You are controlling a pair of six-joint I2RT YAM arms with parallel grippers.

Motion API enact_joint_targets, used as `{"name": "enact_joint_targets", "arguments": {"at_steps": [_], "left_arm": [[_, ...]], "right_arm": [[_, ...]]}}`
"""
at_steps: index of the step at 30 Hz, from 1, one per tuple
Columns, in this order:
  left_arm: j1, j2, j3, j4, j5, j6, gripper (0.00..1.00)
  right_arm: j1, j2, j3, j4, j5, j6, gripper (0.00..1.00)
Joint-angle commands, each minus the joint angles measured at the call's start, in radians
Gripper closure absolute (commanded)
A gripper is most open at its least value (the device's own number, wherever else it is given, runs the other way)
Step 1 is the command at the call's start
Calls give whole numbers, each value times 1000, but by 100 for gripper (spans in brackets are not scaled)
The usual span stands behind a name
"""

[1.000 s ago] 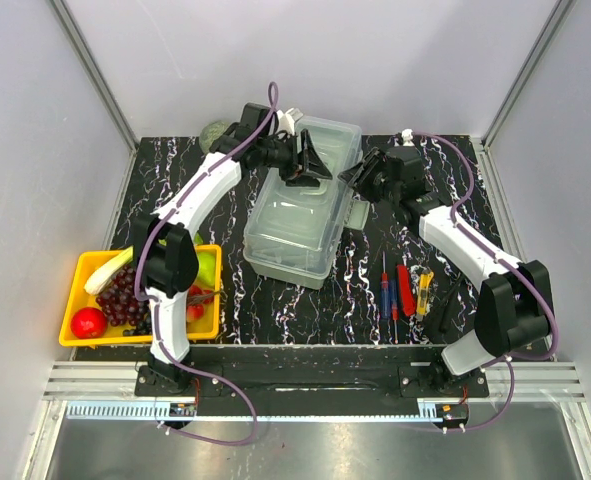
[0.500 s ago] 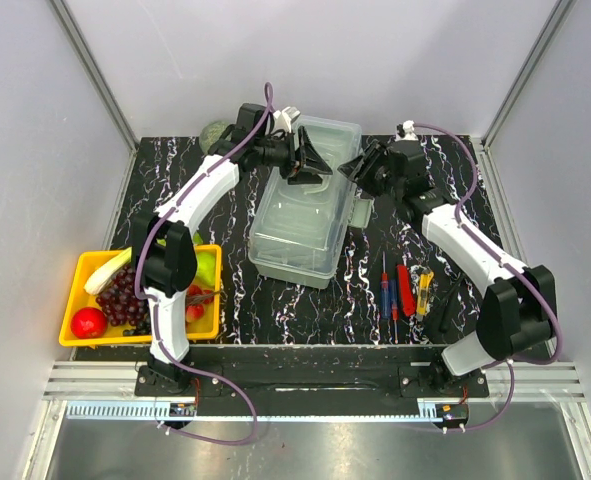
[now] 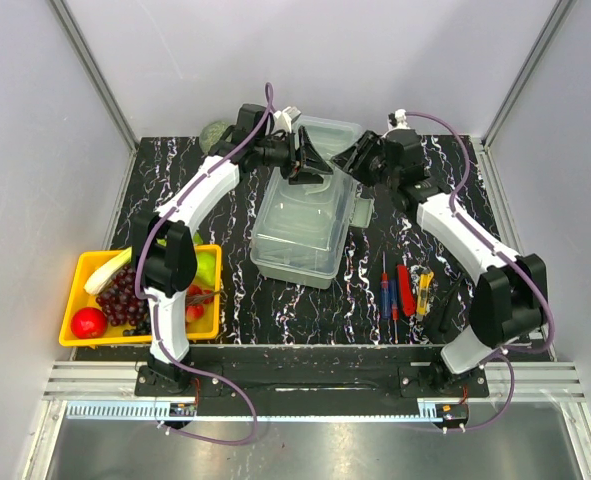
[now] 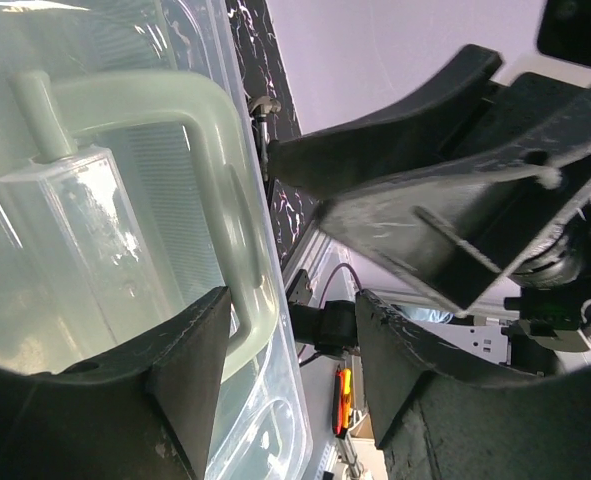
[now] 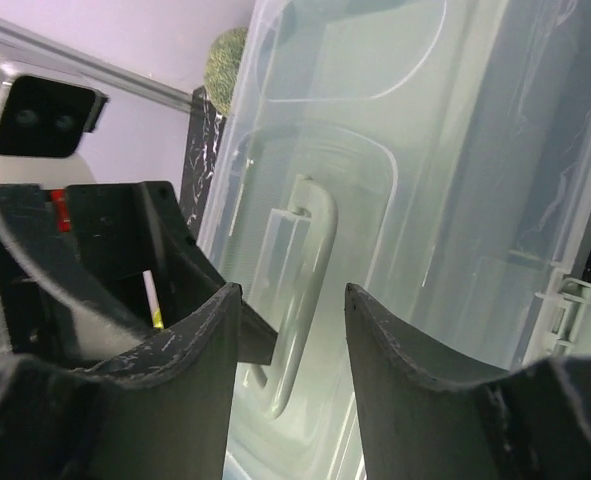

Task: Pack the tool kit

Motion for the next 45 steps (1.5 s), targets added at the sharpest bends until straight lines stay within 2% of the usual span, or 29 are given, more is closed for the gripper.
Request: {"name": "enact_joint_targets", "arguments": {"at_steps": [1,11,16,20,26,32,34,38,41,45], "left_arm": [[-14,-66,-4,81,56,-14,44],[-12,-73,-10,83,56,-12,44],[-9,-81,-15,72,47,2,44],[-5,-87,-4,32,17,34,45],[-3,-86,109,-199,-133,204,43],[-29,-113,168,-361,-375,380,41],[-61,-129,169,-390,-482,466,38],[-126,-144,145,-402,-666,601,34],[-150,-144,134,-402,-720,629,32],[-167,-179,109,-352,-756,635,27]], "right_arm": [[8,64,51,7,-84,17,49],[8,110,72,16,-135,33,51],[8,139,100,29,-190,39,57],[8,147,109,21,-193,40,66],[6,150,132,-20,-166,30,75],[8,155,163,-53,-155,28,80],[8,161,184,-75,-153,25,80],[8,167,209,-109,-146,36,67],[8,164,220,-122,-150,45,61],[8,175,238,-146,-164,46,58]]}}
